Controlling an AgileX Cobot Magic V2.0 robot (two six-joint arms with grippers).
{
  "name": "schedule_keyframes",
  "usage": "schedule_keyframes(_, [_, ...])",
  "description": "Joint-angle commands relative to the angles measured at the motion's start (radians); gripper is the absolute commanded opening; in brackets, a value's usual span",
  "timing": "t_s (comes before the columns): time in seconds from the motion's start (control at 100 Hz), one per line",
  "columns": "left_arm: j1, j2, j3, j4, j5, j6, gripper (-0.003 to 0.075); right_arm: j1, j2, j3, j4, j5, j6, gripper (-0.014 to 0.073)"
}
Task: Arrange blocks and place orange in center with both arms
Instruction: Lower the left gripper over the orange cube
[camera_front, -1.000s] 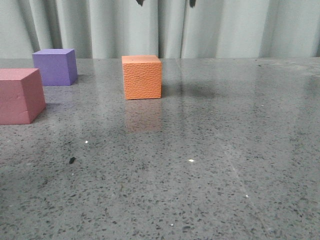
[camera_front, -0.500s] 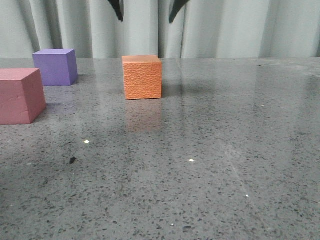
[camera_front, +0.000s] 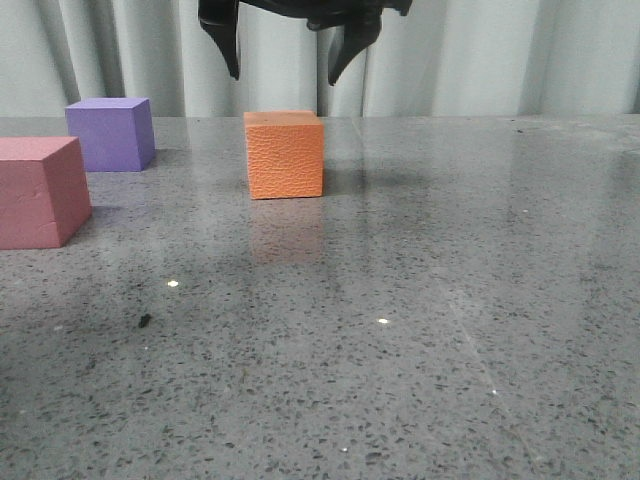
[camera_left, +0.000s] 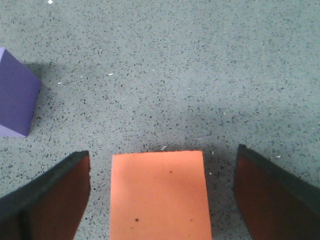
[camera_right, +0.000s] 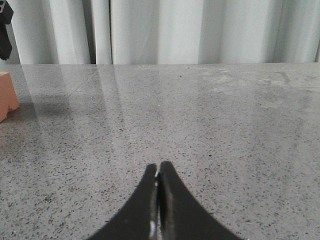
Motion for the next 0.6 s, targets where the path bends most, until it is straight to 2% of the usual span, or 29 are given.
schedule_keyframes(0.0, [0.004,-0.044,-0.030,0.033,-0.013,-0.015,0.0557,-0.002,-0.017,-0.014,0.001,-0.078,-0.008,-0.0067])
schedule_keyframes(0.59, [0.006,0.011,-0.030,0.000,-0.015,-0.015,0.0556,-0.002,-0.017,-0.014,0.001,-0.078,-0.008,-0.0067])
